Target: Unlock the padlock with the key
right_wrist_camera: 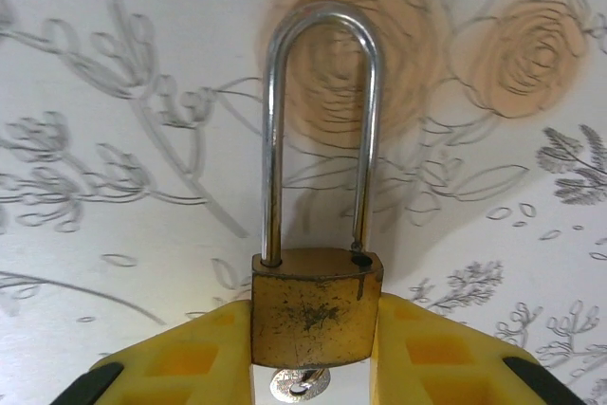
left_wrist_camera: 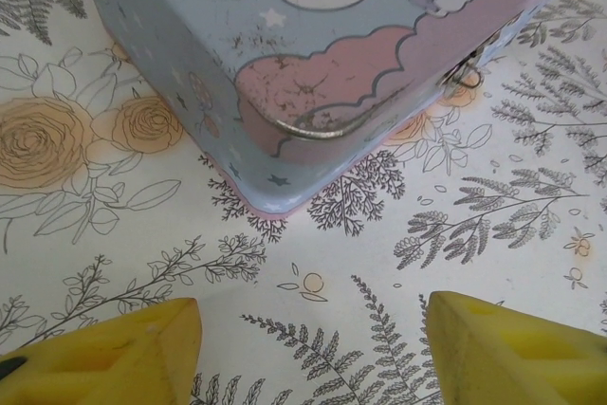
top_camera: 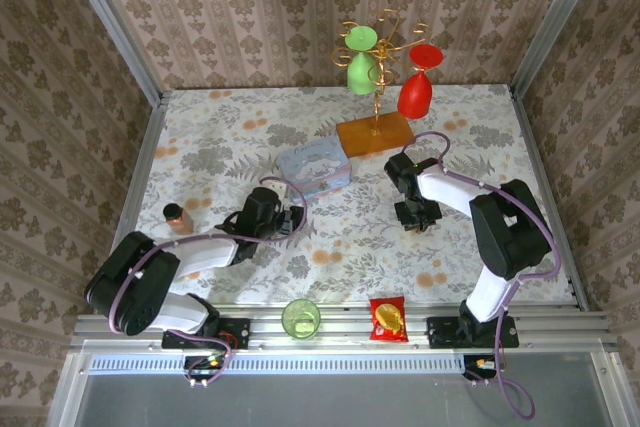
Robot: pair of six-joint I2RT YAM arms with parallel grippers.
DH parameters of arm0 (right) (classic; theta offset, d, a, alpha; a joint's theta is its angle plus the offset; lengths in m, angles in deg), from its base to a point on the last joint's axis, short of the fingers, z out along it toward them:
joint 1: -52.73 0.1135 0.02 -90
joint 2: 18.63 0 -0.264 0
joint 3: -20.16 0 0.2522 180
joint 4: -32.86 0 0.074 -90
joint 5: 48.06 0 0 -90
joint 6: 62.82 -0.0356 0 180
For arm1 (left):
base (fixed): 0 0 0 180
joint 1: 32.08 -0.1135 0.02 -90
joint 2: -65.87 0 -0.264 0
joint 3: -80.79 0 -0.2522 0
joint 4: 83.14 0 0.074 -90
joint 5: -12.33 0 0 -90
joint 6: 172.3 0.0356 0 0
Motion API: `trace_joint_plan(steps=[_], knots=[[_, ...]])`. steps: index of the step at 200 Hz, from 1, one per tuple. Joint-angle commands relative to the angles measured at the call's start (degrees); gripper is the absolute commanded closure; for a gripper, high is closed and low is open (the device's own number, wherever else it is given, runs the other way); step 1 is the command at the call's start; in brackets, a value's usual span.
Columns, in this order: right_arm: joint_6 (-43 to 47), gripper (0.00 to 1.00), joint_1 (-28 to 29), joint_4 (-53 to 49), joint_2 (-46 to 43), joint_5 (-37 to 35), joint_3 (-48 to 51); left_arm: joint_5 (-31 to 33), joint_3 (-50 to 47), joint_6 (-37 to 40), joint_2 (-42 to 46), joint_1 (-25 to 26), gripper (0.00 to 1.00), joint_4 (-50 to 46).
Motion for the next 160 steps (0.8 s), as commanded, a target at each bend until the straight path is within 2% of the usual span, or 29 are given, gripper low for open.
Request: trace_joint_plan(steps=[1, 17, 35, 96, 131, 160], knots=[[0.69, 0.69, -0.22, -2.57, -0.77, -1.76, 0.31, 0.63, 1.96, 0.78, -3.00, -0.29, 0.34, 1.07], [0.19, 0.68, -0.86, -3.58, 0.67, -4.38, 0.14, 1.15, 3.24, 0.62, -5.73, -0.44, 0.32, 1.52], [0.34, 0.66, -1.17, -3.06, 1.04, -3.50, 0.23, 1.92, 5.24, 0.36, -8.54, -0.54, 0.31, 1.72], [0.35, 0.48, -1.20, -2.12, -1.35, -2.78, 0.66, 1.44, 7.80, -1.80, -15.66, -3.85, 0.31, 5.26], [-0.17, 0.47, -1.20, -1.35, -3.99, -3.87, 0.77, 1.38, 8.56, -1.92, -16.34, -6.28, 0.31, 4.78], [-0.32, 0.44, -1.18, -0.24, -8.17, -5.06, 1.01, -2.26, 11.62, -1.07, -18.43, -10.06, 0.31, 3.44]])
